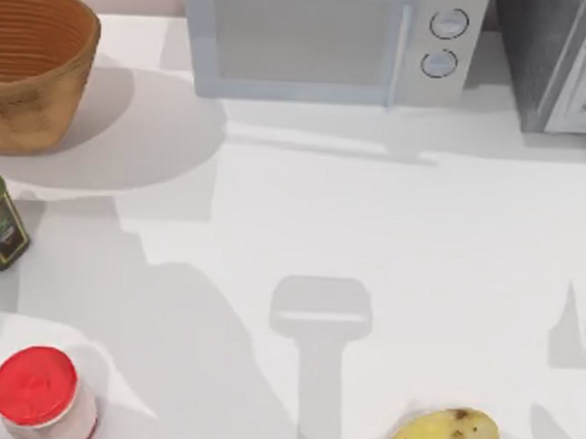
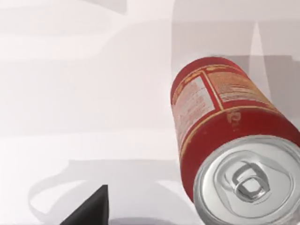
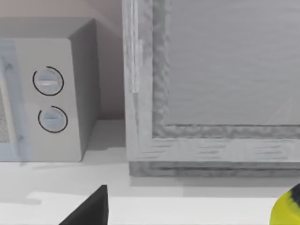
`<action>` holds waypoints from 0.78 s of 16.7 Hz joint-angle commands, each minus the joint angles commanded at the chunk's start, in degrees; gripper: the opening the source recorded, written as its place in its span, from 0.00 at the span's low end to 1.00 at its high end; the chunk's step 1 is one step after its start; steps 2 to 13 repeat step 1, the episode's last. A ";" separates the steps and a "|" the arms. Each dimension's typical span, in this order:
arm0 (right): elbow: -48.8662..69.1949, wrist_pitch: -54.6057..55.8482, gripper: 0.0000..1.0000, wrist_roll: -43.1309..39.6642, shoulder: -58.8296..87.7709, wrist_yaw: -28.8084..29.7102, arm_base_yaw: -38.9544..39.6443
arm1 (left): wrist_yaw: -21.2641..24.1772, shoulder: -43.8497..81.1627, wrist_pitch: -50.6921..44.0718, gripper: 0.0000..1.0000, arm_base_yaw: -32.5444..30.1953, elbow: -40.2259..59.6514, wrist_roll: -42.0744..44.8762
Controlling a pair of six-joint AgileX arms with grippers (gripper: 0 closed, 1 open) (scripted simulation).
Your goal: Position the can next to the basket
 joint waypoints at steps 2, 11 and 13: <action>0.00 0.00 1.00 0.00 0.00 0.00 0.00 | -0.01 0.03 -0.10 1.00 -0.06 0.05 -0.12; 0.00 0.00 1.00 0.00 0.00 0.00 0.00 | -0.01 0.03 -0.10 1.00 -0.06 0.05 -0.12; 0.00 0.00 1.00 0.00 0.00 0.00 0.00 | -0.01 0.03 -0.10 1.00 -0.06 0.05 -0.12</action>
